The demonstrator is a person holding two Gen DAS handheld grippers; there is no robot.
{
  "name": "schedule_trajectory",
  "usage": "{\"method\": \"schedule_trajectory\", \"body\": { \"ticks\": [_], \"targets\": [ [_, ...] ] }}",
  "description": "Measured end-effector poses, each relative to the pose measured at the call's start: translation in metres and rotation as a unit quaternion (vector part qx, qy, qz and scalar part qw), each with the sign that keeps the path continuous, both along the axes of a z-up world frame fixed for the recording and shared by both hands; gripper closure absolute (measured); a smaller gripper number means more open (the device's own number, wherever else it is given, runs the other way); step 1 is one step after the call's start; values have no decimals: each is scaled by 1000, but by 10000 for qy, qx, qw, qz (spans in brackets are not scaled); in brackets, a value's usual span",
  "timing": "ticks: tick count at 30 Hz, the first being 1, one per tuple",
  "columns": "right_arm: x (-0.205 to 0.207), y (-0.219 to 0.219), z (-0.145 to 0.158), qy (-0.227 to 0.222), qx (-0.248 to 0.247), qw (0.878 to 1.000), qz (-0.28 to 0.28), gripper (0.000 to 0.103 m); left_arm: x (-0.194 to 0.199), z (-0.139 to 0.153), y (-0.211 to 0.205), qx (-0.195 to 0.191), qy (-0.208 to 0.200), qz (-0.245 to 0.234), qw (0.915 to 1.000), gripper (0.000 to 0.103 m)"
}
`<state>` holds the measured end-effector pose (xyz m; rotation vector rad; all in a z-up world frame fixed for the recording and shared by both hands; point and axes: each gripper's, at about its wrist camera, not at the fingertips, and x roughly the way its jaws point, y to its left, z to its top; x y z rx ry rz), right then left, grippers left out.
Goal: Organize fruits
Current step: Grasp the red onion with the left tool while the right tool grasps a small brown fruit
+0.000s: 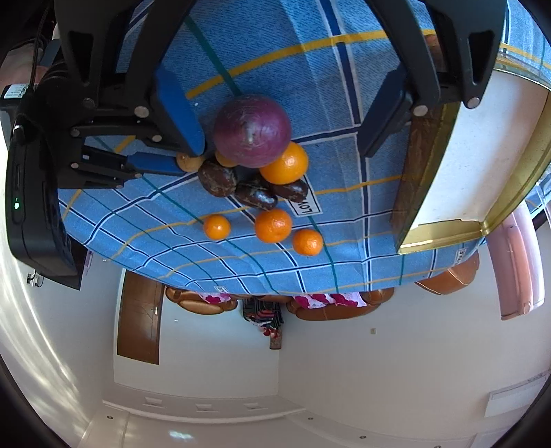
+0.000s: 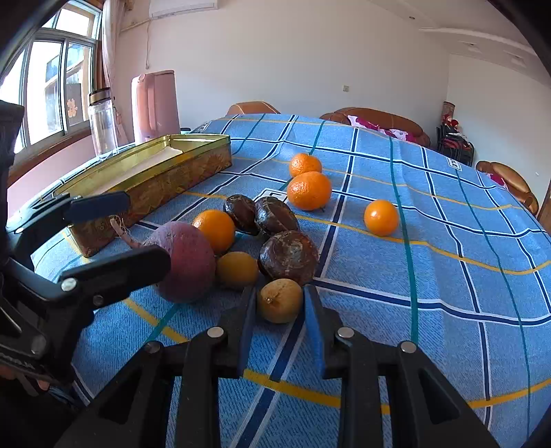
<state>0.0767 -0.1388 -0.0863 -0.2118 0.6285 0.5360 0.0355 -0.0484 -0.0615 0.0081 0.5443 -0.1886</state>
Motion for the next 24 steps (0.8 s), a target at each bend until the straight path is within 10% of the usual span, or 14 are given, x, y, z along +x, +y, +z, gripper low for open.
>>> {"method": "schedule_trajectory", "body": {
  "ticks": [13,24],
  "targets": [
    [-6,-12,6,-199,240,9995,-62,73,16,-16,-15,70,446,-333,9984,46],
    [-15,-12,18,-494,383,9980,-15,73,5,-12,-2,-104,244,-412,9988,47]
  ]
}}
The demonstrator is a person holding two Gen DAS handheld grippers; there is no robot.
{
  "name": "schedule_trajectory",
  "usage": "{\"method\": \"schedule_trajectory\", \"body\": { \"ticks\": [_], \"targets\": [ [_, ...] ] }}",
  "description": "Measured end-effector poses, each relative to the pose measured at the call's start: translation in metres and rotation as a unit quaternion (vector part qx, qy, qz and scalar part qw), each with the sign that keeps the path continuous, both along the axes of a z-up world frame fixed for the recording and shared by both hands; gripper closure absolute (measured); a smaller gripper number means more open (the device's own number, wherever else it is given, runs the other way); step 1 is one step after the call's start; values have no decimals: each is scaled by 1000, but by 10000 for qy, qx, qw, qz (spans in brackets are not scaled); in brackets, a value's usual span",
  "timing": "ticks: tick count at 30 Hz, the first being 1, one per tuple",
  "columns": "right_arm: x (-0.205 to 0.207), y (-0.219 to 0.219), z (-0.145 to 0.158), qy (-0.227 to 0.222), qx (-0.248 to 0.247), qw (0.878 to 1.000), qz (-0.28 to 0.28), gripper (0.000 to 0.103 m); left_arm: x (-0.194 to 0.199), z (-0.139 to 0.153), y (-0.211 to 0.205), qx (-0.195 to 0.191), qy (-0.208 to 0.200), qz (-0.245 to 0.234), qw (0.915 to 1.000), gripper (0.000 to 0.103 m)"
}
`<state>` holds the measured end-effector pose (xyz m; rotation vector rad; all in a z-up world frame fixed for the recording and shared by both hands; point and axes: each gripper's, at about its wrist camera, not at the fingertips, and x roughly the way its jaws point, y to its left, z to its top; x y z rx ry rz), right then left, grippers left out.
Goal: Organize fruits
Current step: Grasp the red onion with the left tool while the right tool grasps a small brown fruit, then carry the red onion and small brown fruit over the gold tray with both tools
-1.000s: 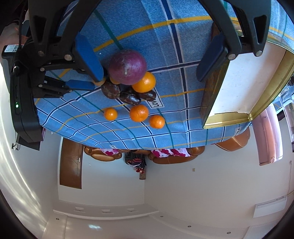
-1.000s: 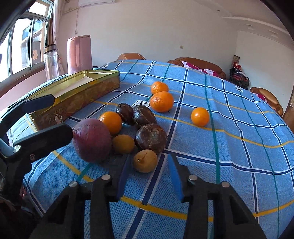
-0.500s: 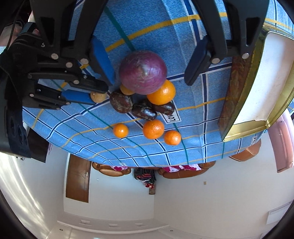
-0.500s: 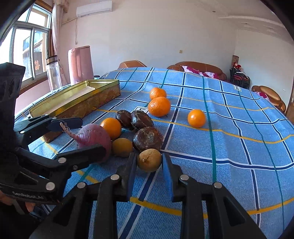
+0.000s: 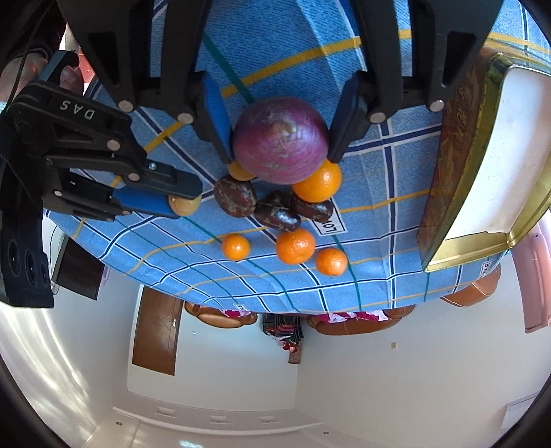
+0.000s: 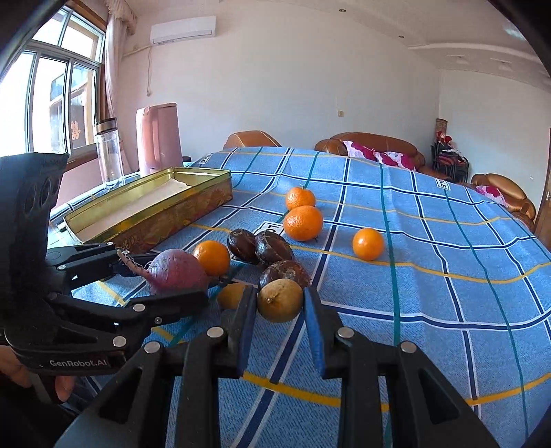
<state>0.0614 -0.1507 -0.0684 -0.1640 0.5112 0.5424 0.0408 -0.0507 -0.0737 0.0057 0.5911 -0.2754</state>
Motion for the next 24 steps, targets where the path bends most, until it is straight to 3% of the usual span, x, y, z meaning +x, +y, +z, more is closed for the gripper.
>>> {"method": "schedule_trajectory", "body": {
  "ticks": [11,24],
  "targets": [
    [-7,1,15,-307,143,9994,48,73,-16,18,13,-48,-428,111,9990,47],
    [-9,15,30,-588,128,9979,233,73,-20,31,43,-48,-739,582,9956,47]
  ]
}}
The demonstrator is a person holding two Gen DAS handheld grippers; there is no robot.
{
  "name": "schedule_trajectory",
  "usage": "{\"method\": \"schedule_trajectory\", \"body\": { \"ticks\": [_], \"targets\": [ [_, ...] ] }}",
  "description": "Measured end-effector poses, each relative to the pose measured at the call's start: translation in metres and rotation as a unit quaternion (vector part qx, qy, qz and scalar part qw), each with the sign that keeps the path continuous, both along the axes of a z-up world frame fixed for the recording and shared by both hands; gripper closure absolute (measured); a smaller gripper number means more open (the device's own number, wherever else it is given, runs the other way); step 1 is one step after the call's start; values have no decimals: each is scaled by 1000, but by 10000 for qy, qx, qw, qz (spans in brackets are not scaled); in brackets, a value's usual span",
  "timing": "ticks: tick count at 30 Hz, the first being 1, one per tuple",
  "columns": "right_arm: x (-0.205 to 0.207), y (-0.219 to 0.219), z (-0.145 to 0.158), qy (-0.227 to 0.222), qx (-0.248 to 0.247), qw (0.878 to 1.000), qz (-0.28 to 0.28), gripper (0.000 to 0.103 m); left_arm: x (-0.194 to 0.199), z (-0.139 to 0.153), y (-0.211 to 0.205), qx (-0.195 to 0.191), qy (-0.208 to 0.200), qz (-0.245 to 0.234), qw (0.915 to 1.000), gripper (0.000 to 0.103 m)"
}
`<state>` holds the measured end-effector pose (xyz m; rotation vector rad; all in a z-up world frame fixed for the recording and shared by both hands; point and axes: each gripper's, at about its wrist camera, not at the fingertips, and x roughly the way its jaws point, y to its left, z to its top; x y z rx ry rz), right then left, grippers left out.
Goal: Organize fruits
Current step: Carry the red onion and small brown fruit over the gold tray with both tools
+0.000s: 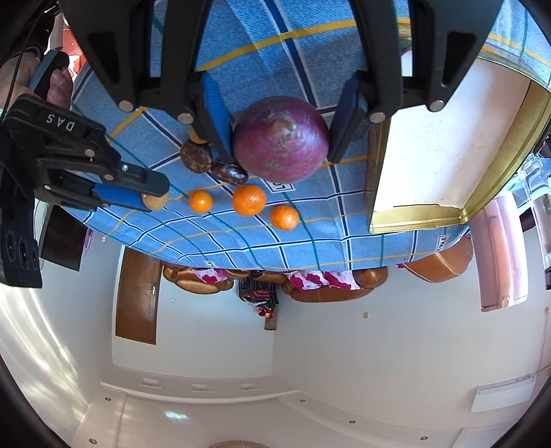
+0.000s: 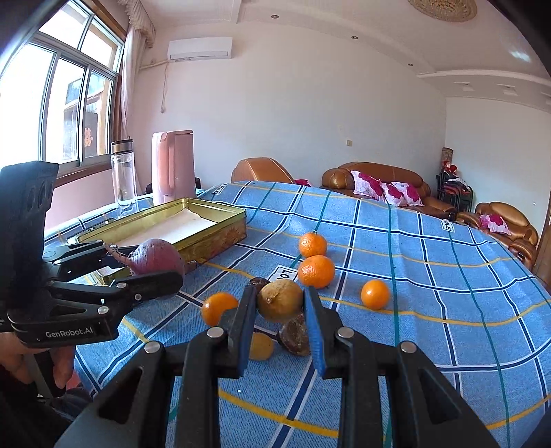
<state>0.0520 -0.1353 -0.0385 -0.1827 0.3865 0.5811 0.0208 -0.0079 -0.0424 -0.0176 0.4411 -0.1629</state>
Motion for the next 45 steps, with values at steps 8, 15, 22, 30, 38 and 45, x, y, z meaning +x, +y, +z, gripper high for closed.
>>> {"method": "schedule_trajectory", "body": {
  "ticks": [8,15,22,30,38,45],
  "targets": [
    [-3,16,12,-164,14,9997,203,73,-7,9,11,64,-194,207,9996,47],
    [-5,26,19,-284,47,9990,336,73,-10,16,23,96,-359,406,9985,47],
    [-3,38,21,-353,27,9983,465,73,-14,20,35,113,-468,578,9972,47],
    [-2,57,25,-420,-28,9969,659,73,-16,23,46,115,-544,724,9958,47],
    [0,73,30,-495,-68,9954,819,73,-17,26,58,110,-593,869,9944,47],
    [1,89,39,-575,-120,9935,971,73,-15,28,70,104,-597,1009,9930,47]
  ]
}}
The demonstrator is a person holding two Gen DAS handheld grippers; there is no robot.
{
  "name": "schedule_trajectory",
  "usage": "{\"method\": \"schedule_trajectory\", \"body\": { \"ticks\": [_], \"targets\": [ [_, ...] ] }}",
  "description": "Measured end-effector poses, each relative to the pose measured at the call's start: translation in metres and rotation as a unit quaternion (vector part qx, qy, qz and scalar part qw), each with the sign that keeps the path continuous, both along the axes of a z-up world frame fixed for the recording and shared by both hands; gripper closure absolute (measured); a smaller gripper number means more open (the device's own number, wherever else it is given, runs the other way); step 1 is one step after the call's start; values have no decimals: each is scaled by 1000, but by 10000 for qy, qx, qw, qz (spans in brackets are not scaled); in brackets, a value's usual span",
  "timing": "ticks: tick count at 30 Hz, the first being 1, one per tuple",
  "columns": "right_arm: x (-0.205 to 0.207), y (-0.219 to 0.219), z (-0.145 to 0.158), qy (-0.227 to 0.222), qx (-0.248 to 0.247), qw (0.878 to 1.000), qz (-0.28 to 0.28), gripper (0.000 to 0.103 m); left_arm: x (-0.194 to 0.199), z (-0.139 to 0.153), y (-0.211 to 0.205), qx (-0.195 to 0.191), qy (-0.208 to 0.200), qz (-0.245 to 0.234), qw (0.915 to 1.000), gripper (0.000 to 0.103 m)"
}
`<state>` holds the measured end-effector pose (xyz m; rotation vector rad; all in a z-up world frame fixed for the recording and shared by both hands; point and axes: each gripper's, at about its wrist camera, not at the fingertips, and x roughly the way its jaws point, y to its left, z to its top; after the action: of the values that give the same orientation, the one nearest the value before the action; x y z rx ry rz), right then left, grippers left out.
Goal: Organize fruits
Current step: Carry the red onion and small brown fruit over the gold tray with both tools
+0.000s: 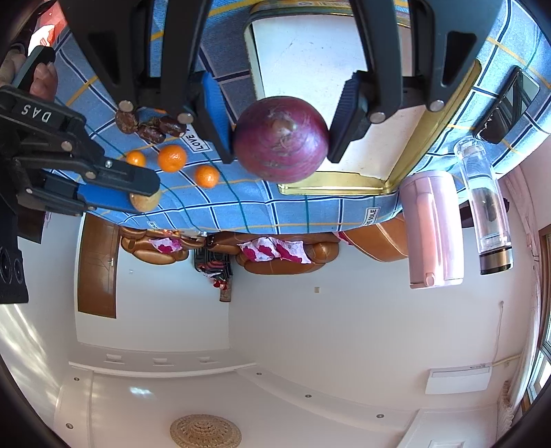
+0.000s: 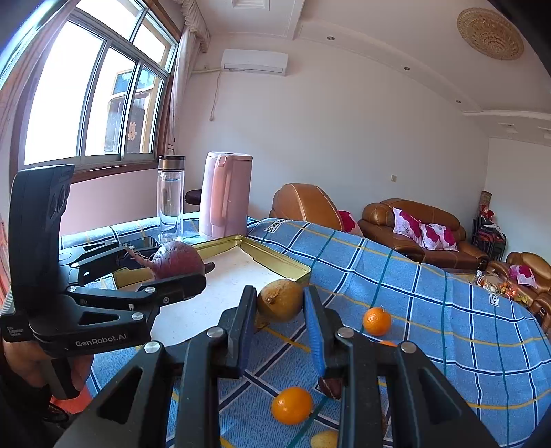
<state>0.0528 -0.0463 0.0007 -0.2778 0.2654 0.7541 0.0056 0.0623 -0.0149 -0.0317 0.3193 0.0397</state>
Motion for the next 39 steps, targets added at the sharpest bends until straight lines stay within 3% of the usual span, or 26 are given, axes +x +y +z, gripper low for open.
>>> {"method": "schedule_trajectory", "body": {
  "ticks": [39],
  "targets": [
    [16,62,4,-10,-203,9991,378,73,17,-3,48,264,171,568,9979,47]
  ]
}}
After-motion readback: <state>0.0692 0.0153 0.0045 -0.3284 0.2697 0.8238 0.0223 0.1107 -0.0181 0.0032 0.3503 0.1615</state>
